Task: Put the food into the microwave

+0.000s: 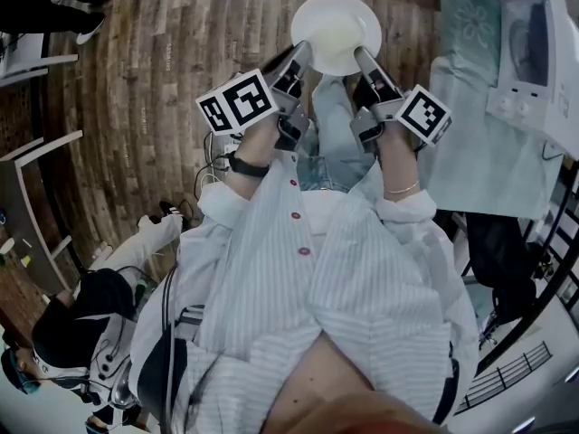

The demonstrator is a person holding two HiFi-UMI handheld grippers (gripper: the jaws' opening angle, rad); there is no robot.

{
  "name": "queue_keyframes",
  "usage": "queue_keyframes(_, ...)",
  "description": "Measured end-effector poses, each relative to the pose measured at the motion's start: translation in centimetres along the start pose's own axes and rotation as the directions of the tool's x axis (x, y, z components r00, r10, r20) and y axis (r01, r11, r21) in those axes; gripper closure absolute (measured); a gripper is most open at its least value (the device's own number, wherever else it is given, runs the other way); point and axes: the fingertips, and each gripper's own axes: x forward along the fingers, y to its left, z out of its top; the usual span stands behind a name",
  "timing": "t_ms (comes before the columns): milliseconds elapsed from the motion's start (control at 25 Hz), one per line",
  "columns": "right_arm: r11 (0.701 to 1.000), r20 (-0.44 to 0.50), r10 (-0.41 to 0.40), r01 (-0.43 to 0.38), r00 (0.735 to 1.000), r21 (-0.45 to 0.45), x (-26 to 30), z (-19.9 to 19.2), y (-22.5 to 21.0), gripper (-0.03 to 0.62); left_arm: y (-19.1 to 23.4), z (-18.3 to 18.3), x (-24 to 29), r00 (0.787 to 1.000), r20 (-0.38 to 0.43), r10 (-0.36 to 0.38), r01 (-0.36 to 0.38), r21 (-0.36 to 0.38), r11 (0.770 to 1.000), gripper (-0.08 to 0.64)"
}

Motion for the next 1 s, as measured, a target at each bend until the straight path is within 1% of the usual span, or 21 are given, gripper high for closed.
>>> queue_keyframes(80,1.000,-0.009,-0.021,0.021,1.000,0.013,1.1,0.9,-0.4,0.543,0.3,1.2,1.1,1.000,0.005,0.007,-0.007,-0.001,1.000,0.523)
queue_keyframes(160,1.000,-0.014,-0.021,0.021,1.000,0.015,2.3,2.1,-0.5,0.543,0.4,2.2,2.3,1.000,0.007,0.009,-0.009,-0.003,1.000,0.523)
queue_keyframes(320,1.000,-0.014,-0.007,0.007,1.000,0.006,4.4,5.5,-0.6,0.543,0.1,4.3,5.5,1.000,0.011,0.006,-0.006,-0.008,1.000,0.523)
queue_keyframes(440,1.000,-0.010,0.025,-0.025,1.000,-0.005,5.9,8.4,-0.5,0.543,-0.5,5.8,8.3,1.000,0.010,0.002,-0.002,-0.003,1.000,0.523)
queue_keyframes(600,1.000,0.016,-0.003,0.003,1.000,0.001,6.6,12.8,-1.6,0.543,-2.0,7.3,12.6,1.000,-0.005,-0.016,0.016,0.010,1.000,0.523)
queue_keyframes(720,1.000,0.044,0.024,-0.023,0.999,-0.005,7.1,16.3,-1.9,0.543,-3.2,8.2,15.8,0.999,-0.019,-0.033,0.033,0.025,0.999,0.523)
queue_keyframes(800,1.000,0.058,0.026,-0.026,0.998,-0.001,7.3,18.3,-2.2,0.543,-4.0,8.7,17.9,0.999,-0.027,-0.042,0.043,0.034,0.998,0.523)
queue_keyframes(1000,1.000,0.096,-0.009,0.008,0.995,0.011,7.5,22.9,-4.0,0.543,-5.4,9.4,22.7,0.997,-0.057,-0.060,0.063,0.052,0.997,0.523)
